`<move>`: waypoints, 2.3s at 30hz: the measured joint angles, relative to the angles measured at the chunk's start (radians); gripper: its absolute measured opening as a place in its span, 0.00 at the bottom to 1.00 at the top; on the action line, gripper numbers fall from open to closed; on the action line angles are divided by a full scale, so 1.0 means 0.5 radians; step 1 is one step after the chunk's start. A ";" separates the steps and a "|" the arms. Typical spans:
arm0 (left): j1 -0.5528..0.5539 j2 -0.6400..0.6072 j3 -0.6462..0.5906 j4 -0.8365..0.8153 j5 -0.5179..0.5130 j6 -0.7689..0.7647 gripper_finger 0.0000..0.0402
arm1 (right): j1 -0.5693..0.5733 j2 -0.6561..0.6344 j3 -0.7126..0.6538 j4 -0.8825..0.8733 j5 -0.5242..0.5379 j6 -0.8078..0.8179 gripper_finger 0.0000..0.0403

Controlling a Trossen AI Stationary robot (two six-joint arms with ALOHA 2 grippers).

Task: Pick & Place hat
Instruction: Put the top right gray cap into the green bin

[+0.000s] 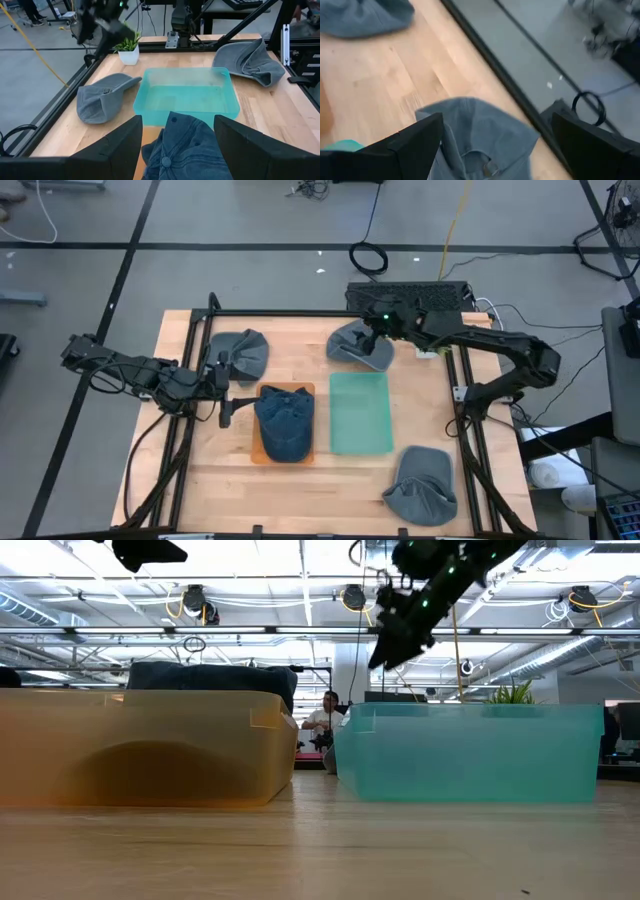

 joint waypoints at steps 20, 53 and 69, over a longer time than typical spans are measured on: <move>0.000 0.000 0.000 -0.002 0.017 -0.042 0.64 | 0.102 0.457 -0.003 -0.156 -0.210 0.271 0.89; 0.000 0.000 0.000 -0.005 0.019 -0.050 0.64 | 0.110 0.566 -0.104 -0.230 -0.209 0.216 0.27; -0.001 0.000 0.000 -0.005 0.019 -0.052 0.64 | 0.109 0.494 -0.104 -0.267 -0.186 0.191 0.01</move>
